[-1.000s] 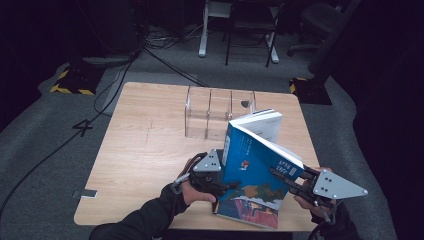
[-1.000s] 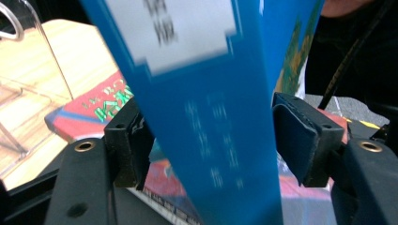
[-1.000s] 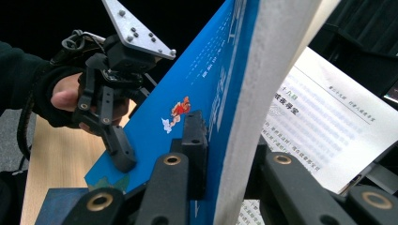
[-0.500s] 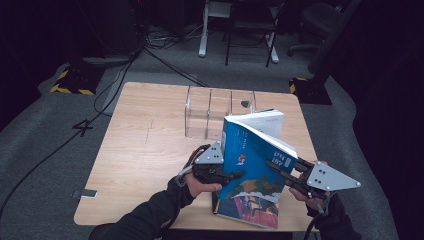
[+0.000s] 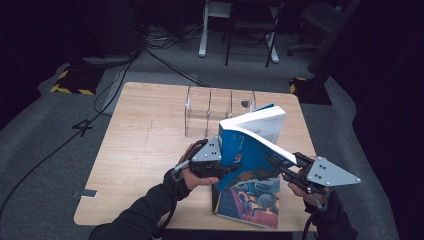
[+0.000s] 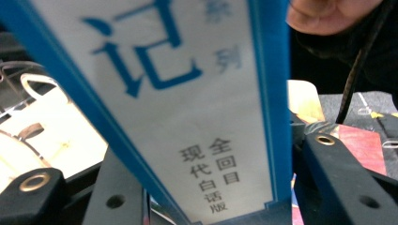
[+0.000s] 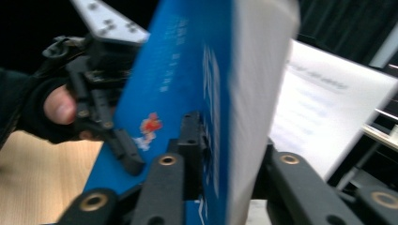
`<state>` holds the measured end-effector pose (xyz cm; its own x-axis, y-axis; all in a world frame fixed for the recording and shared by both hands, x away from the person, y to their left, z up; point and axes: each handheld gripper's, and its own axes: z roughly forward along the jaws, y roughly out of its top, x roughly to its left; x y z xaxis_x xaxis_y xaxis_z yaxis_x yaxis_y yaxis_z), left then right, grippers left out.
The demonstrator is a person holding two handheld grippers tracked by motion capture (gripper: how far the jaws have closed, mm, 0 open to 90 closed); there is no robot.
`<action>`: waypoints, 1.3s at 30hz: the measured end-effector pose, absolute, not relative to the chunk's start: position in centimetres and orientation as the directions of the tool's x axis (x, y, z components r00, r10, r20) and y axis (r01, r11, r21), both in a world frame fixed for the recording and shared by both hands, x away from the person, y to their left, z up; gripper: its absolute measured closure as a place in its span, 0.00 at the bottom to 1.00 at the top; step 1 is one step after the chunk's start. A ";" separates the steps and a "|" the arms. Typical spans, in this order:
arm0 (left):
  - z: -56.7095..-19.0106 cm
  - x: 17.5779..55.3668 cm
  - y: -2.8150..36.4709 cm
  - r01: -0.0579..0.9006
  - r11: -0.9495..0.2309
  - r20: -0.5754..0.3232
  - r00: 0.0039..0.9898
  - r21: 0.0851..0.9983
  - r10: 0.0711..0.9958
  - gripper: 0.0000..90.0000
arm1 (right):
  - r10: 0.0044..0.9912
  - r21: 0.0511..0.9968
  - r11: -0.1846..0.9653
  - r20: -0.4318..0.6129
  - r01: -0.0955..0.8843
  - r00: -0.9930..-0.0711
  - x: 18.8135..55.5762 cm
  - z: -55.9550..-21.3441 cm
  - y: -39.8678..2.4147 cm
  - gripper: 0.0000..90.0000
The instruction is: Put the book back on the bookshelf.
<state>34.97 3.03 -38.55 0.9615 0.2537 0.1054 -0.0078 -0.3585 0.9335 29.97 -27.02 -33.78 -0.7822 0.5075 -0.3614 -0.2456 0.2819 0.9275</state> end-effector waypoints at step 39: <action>-38.1 34.3 2.8 0.017 -0.299 0.069 0.960 0.954 0.273 0.63 | 0.626 0.961 0.274 -0.159 0.024 -0.763 32.6 -37.1 -27.3 0.28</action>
<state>34.30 2.85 -38.08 0.9597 0.2726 0.0686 0.0168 -0.2993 0.9540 32.61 -27.32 -37.07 -0.7634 0.6260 -0.1593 0.0241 0.2740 0.9614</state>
